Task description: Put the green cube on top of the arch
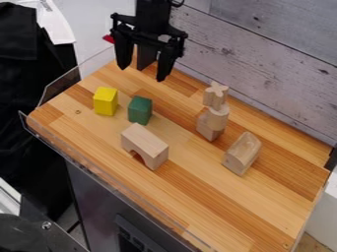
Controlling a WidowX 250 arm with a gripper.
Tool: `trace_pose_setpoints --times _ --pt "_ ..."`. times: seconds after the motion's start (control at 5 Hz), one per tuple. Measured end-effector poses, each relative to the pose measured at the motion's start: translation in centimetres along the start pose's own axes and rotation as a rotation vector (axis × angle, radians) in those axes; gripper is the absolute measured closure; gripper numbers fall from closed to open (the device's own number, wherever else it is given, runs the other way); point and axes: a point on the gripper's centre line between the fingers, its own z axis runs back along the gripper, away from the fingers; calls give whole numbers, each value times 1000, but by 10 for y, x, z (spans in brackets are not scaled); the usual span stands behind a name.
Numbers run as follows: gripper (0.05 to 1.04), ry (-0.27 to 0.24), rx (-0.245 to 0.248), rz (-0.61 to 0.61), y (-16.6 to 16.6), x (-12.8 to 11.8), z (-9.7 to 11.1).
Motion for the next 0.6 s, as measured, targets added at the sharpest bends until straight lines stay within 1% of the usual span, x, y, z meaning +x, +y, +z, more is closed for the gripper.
trace_pose_setpoints --times 0.4,0.6 --pt "85 68 1 14 0 -6 -19" --pt "85 79 -5 28 2 -7 -21"
